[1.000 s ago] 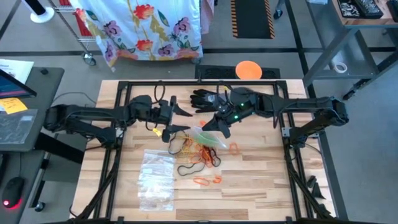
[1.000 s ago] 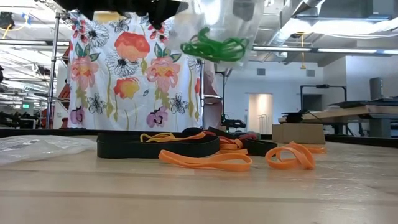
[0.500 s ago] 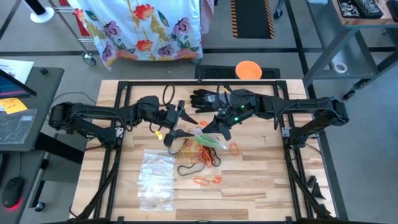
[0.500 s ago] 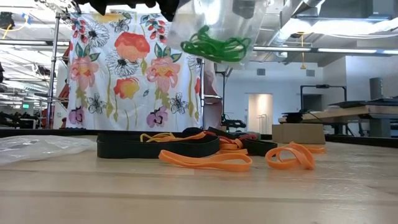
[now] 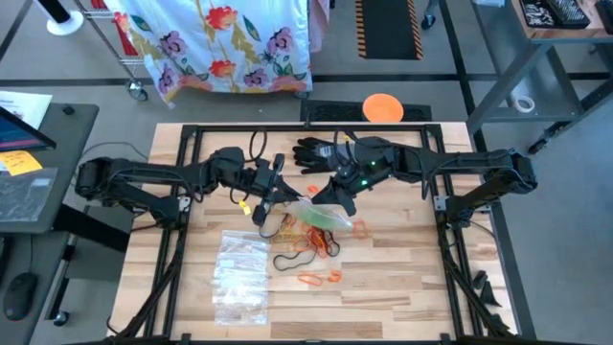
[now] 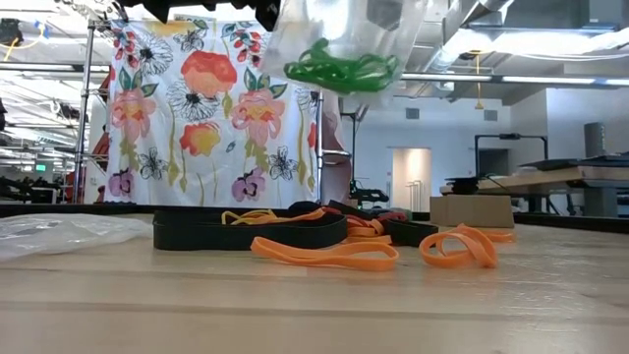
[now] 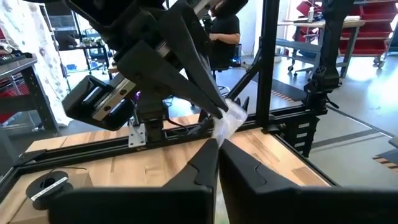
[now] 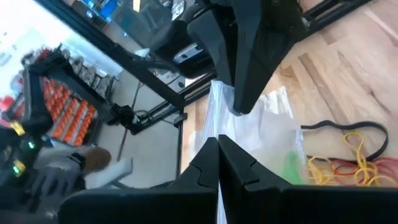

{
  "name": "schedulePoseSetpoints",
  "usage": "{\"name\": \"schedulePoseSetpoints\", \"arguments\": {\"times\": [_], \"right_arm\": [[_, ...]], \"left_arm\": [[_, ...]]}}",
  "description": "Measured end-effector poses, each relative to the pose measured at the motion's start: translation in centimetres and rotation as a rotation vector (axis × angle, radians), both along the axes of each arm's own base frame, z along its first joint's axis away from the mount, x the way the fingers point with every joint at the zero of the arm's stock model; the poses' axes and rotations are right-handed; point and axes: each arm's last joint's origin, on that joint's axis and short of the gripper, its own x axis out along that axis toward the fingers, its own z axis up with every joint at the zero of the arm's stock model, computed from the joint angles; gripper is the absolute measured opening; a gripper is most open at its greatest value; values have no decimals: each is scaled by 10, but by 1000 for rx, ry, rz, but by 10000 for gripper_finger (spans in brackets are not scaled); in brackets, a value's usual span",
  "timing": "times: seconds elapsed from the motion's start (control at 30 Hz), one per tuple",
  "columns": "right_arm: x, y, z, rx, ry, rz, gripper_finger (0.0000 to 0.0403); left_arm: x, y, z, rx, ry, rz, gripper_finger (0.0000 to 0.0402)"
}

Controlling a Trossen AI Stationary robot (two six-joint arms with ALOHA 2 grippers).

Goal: Sort rubber bands
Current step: Close the transparent zip bag containing the green rubber bands

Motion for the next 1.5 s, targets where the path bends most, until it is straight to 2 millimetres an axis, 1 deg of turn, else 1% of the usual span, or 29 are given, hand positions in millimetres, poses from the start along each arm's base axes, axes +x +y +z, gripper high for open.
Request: {"name": "schedulePoseSetpoints", "arguments": {"times": [0.07,0.13,0.2,0.27,0.37,0.43,0.53,0.6,0.67,0.73,0.77,0.83,0.9,0.97,1.03,1.13,1.2,1.27,1.4,1.5], "right_arm": [[-1,3,-2,-58,0,42,26],[-1,5,-3,-89,-4,60,57],[-1,5,-3,-97,-4,43,95],[-1,0,-1,-119,4,9,139],[-5,-11,12,-197,15,-39,204],[-12,-19,23,-254,57,-32,237],[-27,-25,33,-309,161,-8,257],[-39,-24,33,-356,223,-3,258],[-51,-21,33,-423,249,-23,255],[-62,-16,28,-480,265,-48,250],[-66,-13,24,-509,266,-57,247],[-71,-6,9,-568,253,-69,242],[-76,-1,-12,-623,235,-83,237],[-82,2,-34,-659,181,-94,233],[-91,1,-58,-662,124,-117,228],[-111,-3,-87,-629,23,-188,221],[-123,-6,-101,-594,-70,-254,218],[-130,-9,-115,-573,-170,-303,217],[-139,-13,-142,-608,-285,-344,217],[-145,-20,-157,-651,-304,-386,217]], "left_arm": [[0,-1,0,4,0,-5,2],[0,-3,0,9,-1,-11,1],[0,-5,0,10,-1,-16,1],[0,-5,-1,10,6,-18,1],[-1,-5,-2,4,33,11,1],[-5,-3,-2,-2,71,109,1],[-18,-2,4,-1,107,247,0],[-30,-2,9,-14,130,332,0],[-43,-3,14,-24,154,418,0],[-55,-5,18,-28,164,509,0],[-61,-5,19,-31,174,554,0],[-70,-7,21,-41,185,610,0],[-76,-10,22,-59,199,633,0],[-81,-12,22,-82,206,629,0],[-85,-14,23,-106,213,623,0],[-94,-16,25,-138,220,638,0],[-102,-17,28,-164,202,676,0],[-109,-17,29,-181,174,717,0],[-116,-14,17,-201,148,837,0],[-116,-9,6,-216,121,944,0]]}}
